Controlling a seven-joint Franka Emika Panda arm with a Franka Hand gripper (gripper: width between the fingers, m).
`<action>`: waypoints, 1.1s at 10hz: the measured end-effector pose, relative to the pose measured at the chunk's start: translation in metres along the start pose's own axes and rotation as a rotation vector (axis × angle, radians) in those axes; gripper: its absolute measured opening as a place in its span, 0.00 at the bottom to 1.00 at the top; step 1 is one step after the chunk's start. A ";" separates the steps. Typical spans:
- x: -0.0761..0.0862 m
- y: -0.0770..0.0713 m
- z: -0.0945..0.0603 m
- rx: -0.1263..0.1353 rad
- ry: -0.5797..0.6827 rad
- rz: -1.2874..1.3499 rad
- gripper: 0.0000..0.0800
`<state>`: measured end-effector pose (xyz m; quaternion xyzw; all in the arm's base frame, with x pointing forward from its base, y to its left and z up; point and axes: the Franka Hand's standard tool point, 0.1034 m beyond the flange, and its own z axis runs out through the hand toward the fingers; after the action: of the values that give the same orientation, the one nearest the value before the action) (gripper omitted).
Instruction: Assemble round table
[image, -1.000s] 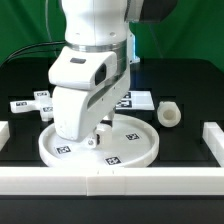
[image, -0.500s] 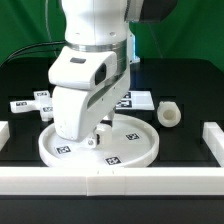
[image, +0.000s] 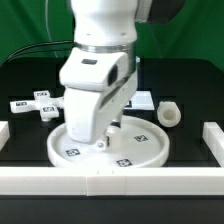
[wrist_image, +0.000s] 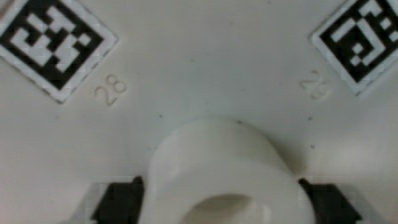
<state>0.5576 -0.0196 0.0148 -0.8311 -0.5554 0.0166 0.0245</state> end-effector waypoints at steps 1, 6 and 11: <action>0.007 -0.001 0.000 -0.001 0.001 -0.004 0.51; 0.036 -0.007 0.000 0.001 0.005 -0.022 0.51; 0.054 -0.014 0.000 -0.001 0.005 0.000 0.51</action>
Offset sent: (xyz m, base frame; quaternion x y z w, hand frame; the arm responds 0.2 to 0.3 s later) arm 0.0167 0.0333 -0.0066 0.0097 0.0097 -0.0174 0.9998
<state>0.5656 0.0354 0.0154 -0.8312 -0.5553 0.0143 0.0255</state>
